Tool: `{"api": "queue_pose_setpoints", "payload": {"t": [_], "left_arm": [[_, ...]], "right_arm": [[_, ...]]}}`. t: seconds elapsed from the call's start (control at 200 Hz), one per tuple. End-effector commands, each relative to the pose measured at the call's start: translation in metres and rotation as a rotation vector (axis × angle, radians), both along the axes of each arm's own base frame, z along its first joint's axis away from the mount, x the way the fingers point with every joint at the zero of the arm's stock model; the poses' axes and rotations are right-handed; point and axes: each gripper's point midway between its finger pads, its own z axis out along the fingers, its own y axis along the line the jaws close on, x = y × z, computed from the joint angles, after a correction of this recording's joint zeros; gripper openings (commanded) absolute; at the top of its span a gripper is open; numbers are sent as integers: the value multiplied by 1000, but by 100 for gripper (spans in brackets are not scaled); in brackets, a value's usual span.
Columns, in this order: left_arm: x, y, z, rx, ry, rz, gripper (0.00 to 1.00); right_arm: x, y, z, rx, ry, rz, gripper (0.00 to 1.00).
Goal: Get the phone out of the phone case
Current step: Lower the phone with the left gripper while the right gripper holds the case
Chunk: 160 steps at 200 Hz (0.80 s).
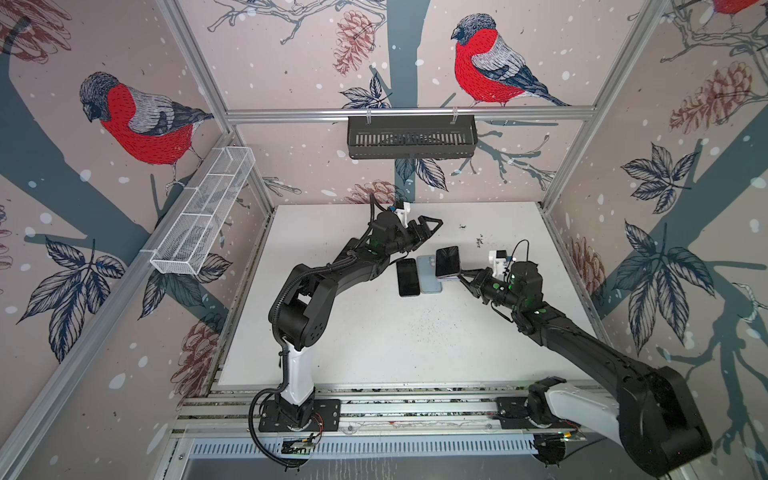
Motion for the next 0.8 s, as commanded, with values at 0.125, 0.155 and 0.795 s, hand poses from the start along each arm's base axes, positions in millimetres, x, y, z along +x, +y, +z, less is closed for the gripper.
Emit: {"api": "queue_pose_setpoints", "payload": {"t": [0.125,0.155,0.795], "left_arm": [[-11,-9,1,135,-90,-57,86],[-14,-10,2,162,-111,-72,85],[-129,-53,-24,702,-580,-582,84]], "right_arm": [[0,-12,-15,-21,-1,-16,0],[0,-13,-17,-23,1,-16,0],[9,-27,-63,-55,135,-15,0]]}}
